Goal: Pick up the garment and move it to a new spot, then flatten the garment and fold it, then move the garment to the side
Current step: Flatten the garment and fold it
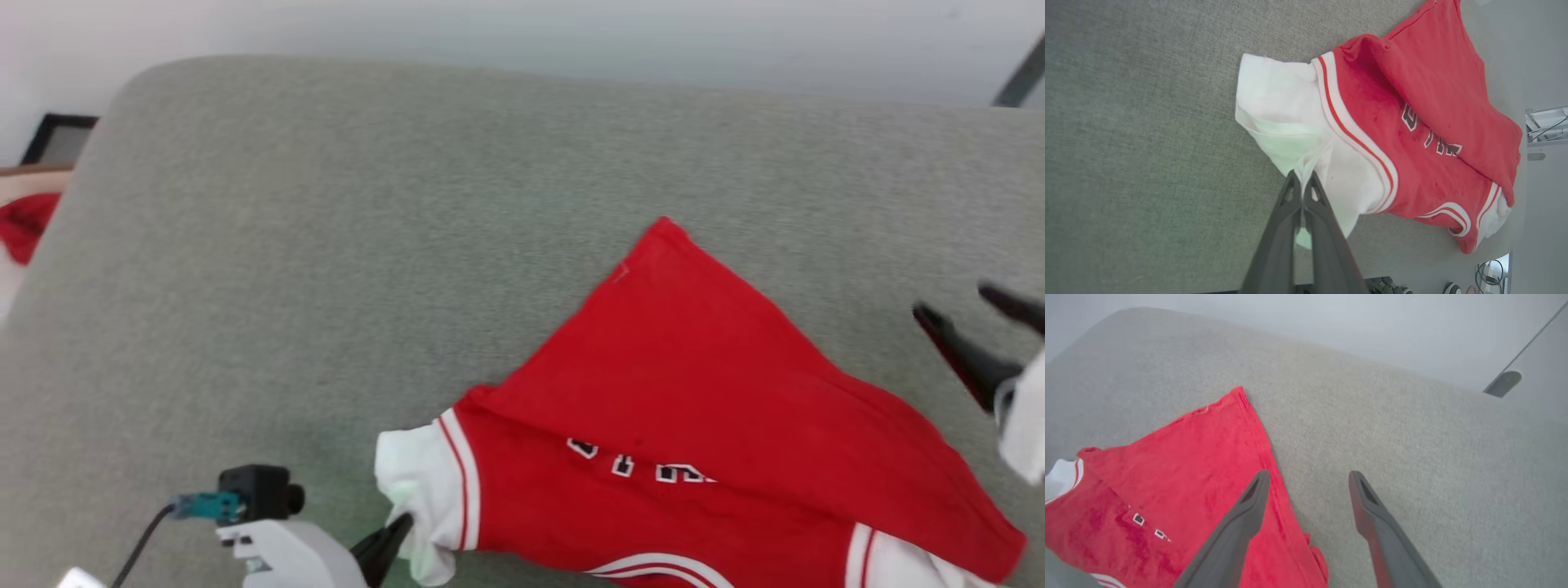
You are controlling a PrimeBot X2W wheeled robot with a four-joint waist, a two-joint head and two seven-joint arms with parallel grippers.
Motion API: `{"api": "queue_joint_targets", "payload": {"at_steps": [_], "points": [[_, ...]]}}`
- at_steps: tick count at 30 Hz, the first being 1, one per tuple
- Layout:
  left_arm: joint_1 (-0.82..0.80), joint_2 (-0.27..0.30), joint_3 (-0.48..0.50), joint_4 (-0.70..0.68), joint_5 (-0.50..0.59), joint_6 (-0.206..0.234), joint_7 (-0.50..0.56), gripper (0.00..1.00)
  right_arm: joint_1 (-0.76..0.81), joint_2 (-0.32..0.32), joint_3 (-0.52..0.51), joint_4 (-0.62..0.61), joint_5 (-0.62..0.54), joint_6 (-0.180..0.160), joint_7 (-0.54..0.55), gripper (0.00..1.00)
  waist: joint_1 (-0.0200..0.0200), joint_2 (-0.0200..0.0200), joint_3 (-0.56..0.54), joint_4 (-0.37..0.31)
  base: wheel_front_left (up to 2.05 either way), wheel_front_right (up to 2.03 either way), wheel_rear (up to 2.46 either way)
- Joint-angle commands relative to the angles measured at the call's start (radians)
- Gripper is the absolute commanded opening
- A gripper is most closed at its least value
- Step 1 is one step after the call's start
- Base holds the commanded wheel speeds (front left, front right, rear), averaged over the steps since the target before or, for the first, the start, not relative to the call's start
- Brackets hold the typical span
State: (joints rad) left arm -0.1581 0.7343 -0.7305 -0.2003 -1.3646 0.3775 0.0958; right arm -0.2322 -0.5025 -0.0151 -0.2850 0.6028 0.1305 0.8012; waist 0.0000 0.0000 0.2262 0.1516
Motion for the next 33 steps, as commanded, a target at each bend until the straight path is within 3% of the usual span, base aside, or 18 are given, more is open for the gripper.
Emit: {"api": "queue_joint_targets", "payload": {"at_steps": [1, 13, 19, 30, 31, 32, 33], "points": [[-0.023, -0.013, -0.010, 0.008, 0.012, -0.012, 0.009, 0.00, -0.055, -0.010, 0.036, 0.027, -0.020, 0.000, -0.026, 1.00, 0.0000, 0.0000, 0.009, 0.046, 0.00, 0.00, 0.00], [-0.126, -0.102, -0.070, 0.085, 0.049, -0.069, 0.050, 0.00, -0.444, -0.048, 0.364, 0.407, -0.004, 0.000, -0.114, 1.00, 0.0000, 0.0000, 0.064, 0.177, 0.00, 0.00, 0.00], [-0.162, -0.145, -0.091, 0.121, 0.059, -0.098, 0.060, 0.00, -0.582, -0.050, 0.511, 0.603, 0.065, 0.000, -0.067, 1.00, 0.0000, 0.0000, 0.094, 0.227, 0.00, 0.00, 0.00], [-0.193, -0.190, -0.103, 0.169, 0.061, -0.128, 0.062, 0.00, -0.690, -0.056, 0.706, 0.830, 0.158, 0.000, 0.087, 1.00, 0.0000, 0.0000, 0.134, 0.275, 0.00, 0.00, 0.00], [-0.194, -0.192, -0.104, 0.173, 0.060, -0.130, 0.062, 0.00, -0.689, -0.056, 0.717, 0.852, 0.165, 0.000, 0.102, 0.46, 0.0000, 0.0000, 0.135, 0.277, 0.00, 0.00, 0.00], [-0.196, -0.195, -0.105, 0.175, 0.060, -0.132, 0.063, 0.00, -0.692, -0.054, 0.726, 0.868, 0.171, 0.000, 0.114, 0.00, 0.0000, 0.0000, 0.136, 0.278, 0.00, 0.00, 0.00], [-0.199, -0.198, -0.106, 0.178, 0.060, -0.134, 0.064, 0.00, -0.698, -0.052, 0.738, 0.879, 0.176, 0.000, 0.126, 0.00, 0.0000, 0.0000, 0.138, 0.280, 0.00, 0.00, 0.00]]}}
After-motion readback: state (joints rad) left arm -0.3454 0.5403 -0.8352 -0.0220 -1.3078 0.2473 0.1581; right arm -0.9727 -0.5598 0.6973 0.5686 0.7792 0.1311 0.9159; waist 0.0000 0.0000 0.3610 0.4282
